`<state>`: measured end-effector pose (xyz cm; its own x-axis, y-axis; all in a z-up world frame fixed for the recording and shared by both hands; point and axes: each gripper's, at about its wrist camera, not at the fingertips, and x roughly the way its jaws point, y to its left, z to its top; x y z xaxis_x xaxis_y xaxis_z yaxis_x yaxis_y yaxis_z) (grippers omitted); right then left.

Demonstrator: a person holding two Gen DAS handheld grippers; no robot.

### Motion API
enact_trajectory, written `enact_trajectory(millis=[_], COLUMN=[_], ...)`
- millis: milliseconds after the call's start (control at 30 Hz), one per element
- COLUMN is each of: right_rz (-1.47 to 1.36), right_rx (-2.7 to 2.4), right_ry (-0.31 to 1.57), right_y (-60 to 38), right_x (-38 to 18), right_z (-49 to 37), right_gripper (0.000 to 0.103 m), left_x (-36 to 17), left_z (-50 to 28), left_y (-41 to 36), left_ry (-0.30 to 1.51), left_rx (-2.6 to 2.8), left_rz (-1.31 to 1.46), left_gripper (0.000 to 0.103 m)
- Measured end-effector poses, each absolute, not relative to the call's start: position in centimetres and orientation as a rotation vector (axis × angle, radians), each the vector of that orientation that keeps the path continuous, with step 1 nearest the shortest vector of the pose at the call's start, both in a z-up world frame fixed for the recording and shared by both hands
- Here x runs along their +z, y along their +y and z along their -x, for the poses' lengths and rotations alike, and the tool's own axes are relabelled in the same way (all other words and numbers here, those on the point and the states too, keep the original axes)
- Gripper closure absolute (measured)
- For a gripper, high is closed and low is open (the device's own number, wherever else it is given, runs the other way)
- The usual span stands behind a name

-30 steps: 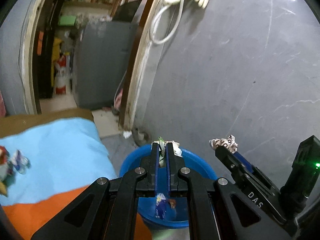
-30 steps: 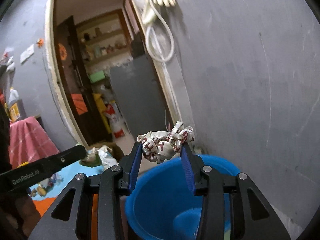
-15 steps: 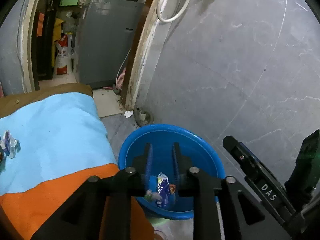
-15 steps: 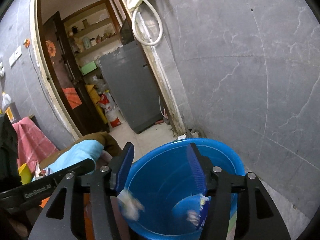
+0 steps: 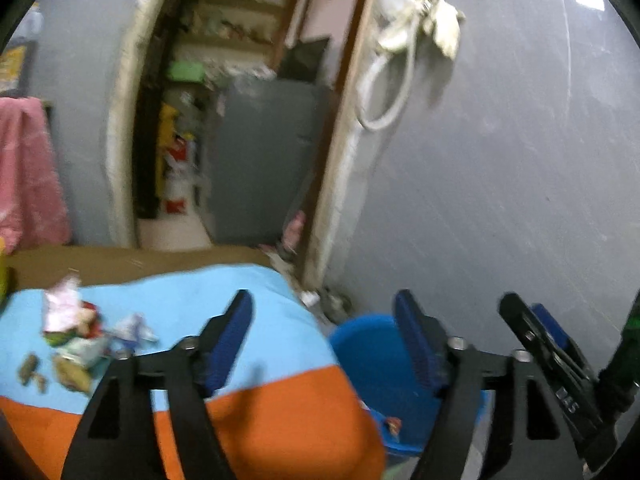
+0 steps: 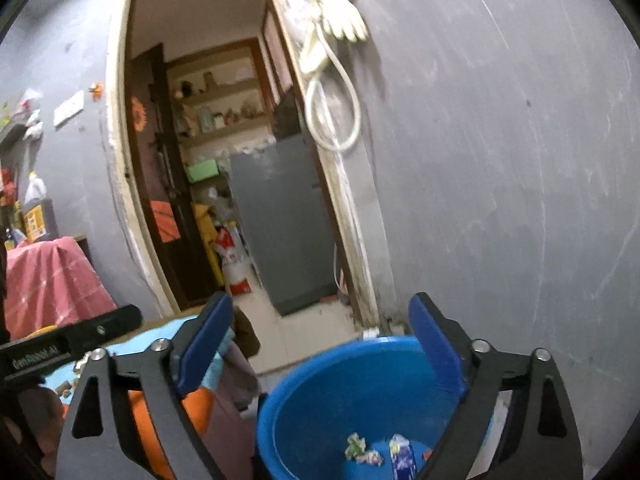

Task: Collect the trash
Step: 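Return both tools over the remaining trash on the blanket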

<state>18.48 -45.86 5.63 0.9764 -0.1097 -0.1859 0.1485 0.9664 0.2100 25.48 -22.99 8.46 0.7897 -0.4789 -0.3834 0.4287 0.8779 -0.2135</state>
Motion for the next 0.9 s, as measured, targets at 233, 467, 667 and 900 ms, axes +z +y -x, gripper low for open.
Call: enact_trajectory(millis=[233,467,667,900], right_rz=[-0.142,-0.074,-0.027,0.023], right_rx=[-0.084,0.023,0.106,0.195], right_ry=[0.051,-0.079,-0.158,-0.143], right_y=[-42.0,-37.0,-32.5,-27.8], right_x=[7.0,8.1,8.4,8.2], right_z=[-17.8,-17.2,-16.9,-18.0], right_gripper=[0.000,0.000,0.000,0.000], left_x=[9.7,9.0,8.5,7.6], left_z=[-23.0,-20.4,-18.7,-17.3], left_y=[-17.4,-12.5,-8.6,-4.3], left_ry=[0.273,0.172,0.108,0.104], left_rx=[-0.314,-0.176,-0.082,0.001], left_rz=[0.120,0.071,0.058,0.050], left_gripper=[0.002,0.002,0.002,0.002])
